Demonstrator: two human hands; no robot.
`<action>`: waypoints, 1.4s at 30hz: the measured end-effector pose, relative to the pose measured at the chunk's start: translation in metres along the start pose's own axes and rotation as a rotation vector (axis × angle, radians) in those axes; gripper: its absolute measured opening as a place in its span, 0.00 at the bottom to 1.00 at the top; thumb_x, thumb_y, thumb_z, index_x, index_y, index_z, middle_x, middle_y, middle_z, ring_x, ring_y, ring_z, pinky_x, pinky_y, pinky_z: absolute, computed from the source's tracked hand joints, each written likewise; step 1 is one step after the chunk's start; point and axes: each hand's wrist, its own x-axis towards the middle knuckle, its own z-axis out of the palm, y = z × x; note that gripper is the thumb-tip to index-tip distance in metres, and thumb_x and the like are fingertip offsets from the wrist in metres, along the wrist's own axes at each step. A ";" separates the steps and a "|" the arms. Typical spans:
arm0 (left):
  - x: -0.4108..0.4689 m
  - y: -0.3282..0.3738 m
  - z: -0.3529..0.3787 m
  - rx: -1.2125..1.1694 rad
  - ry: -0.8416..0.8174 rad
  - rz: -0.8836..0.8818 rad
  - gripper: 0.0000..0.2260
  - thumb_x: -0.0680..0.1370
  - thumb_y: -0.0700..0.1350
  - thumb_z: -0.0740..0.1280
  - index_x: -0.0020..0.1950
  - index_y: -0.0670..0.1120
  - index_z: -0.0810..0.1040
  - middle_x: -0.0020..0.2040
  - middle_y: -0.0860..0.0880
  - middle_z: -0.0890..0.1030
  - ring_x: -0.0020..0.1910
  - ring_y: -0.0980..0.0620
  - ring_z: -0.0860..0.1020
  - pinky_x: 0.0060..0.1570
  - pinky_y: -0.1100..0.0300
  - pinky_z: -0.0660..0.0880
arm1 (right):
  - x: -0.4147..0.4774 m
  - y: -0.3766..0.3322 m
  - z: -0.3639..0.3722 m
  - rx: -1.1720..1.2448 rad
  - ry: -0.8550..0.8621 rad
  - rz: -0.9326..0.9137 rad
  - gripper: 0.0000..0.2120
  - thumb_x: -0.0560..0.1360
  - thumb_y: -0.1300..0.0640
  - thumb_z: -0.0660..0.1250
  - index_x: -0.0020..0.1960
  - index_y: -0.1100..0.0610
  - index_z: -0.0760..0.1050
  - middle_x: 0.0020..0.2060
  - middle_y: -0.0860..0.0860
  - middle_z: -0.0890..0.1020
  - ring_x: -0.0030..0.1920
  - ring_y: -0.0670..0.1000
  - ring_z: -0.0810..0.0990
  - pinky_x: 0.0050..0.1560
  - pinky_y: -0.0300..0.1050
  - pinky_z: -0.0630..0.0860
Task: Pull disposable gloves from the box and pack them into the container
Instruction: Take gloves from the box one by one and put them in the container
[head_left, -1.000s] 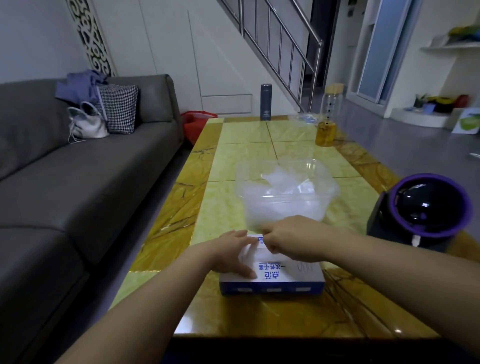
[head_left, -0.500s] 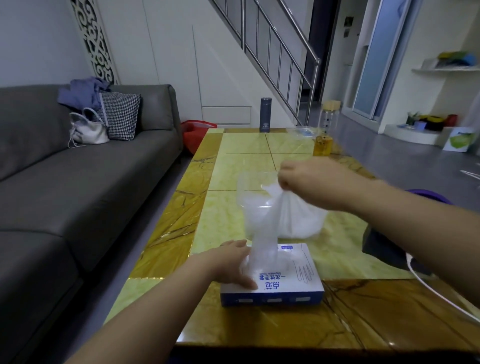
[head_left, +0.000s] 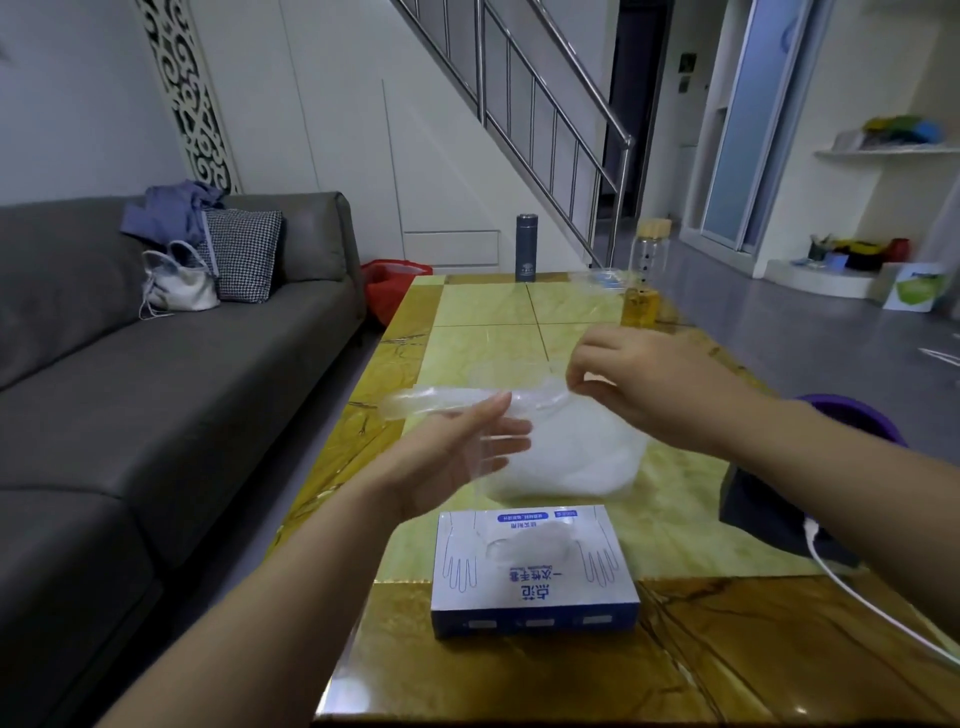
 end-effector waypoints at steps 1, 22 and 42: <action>0.002 0.003 0.004 -0.040 0.046 0.036 0.14 0.74 0.51 0.65 0.51 0.41 0.77 0.47 0.46 0.81 0.52 0.47 0.80 0.61 0.52 0.72 | -0.001 0.000 0.005 0.005 0.001 0.015 0.02 0.75 0.59 0.68 0.46 0.54 0.77 0.45 0.48 0.79 0.44 0.52 0.78 0.36 0.49 0.75; 0.062 0.021 0.034 -0.505 0.443 0.426 0.07 0.78 0.35 0.61 0.46 0.42 0.78 0.46 0.44 0.83 0.48 0.47 0.82 0.55 0.52 0.77 | 0.046 -0.006 0.035 1.727 0.754 0.911 0.30 0.73 0.70 0.67 0.68 0.46 0.65 0.48 0.54 0.77 0.40 0.48 0.79 0.41 0.38 0.79; 0.127 0.023 -0.052 0.657 0.858 0.680 0.09 0.77 0.40 0.65 0.56 0.50 0.74 0.52 0.53 0.77 0.48 0.56 0.77 0.48 0.65 0.72 | 0.034 0.125 0.104 0.751 -0.444 0.782 0.33 0.74 0.64 0.69 0.74 0.51 0.62 0.65 0.51 0.71 0.44 0.49 0.80 0.40 0.34 0.76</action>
